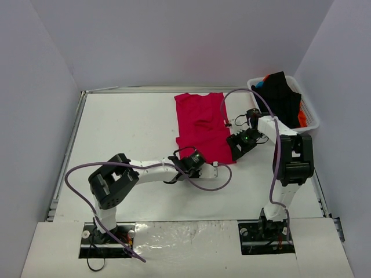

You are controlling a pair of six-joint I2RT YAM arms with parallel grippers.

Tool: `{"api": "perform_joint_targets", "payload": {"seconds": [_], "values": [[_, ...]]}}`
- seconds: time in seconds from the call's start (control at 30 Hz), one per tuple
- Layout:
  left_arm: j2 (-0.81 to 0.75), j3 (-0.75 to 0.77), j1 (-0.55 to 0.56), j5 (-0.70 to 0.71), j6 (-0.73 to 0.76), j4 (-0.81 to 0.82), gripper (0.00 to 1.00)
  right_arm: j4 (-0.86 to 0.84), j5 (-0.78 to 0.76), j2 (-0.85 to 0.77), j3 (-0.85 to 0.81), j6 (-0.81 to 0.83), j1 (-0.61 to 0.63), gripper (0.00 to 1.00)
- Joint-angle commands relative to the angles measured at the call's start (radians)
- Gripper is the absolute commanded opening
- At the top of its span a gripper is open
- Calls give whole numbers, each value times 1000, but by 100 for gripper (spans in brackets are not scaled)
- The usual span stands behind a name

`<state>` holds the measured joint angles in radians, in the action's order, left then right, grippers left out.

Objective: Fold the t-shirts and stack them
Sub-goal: Grab one side of the 2/3 rectangular tshirt with both arms

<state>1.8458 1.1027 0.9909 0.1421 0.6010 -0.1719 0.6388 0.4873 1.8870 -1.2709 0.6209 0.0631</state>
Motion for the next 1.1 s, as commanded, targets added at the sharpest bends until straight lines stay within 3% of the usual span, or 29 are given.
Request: {"api": "perform_joint_targets", "payload": {"seconds": [0.0, 0.33, 0.43, 0.7, 0.8, 1.07], "values": [[-31, 37, -14, -128, -23, -148, 2, 45, 23, -78, -5, -3, 0, 64], [-158, 17, -60, -352, 45, -366, 2, 47, 175, -297, 103, 154, 0, 63], [-171, 13, -90, -406, 39, -390, 2, 35, 224, -400, 182, 275, 0, 66], [-181, 40, -208, -616, 45, -505, 2, 1, 224, -560, 303, 405, 6, 72], [-178, 62, -254, -735, 43, -551, 2, -13, 252, -581, 321, 427, 27, 71], [-157, 88, -284, -822, 22, -571, 2, -42, 182, -548, 343, 412, 199, 61]]}}
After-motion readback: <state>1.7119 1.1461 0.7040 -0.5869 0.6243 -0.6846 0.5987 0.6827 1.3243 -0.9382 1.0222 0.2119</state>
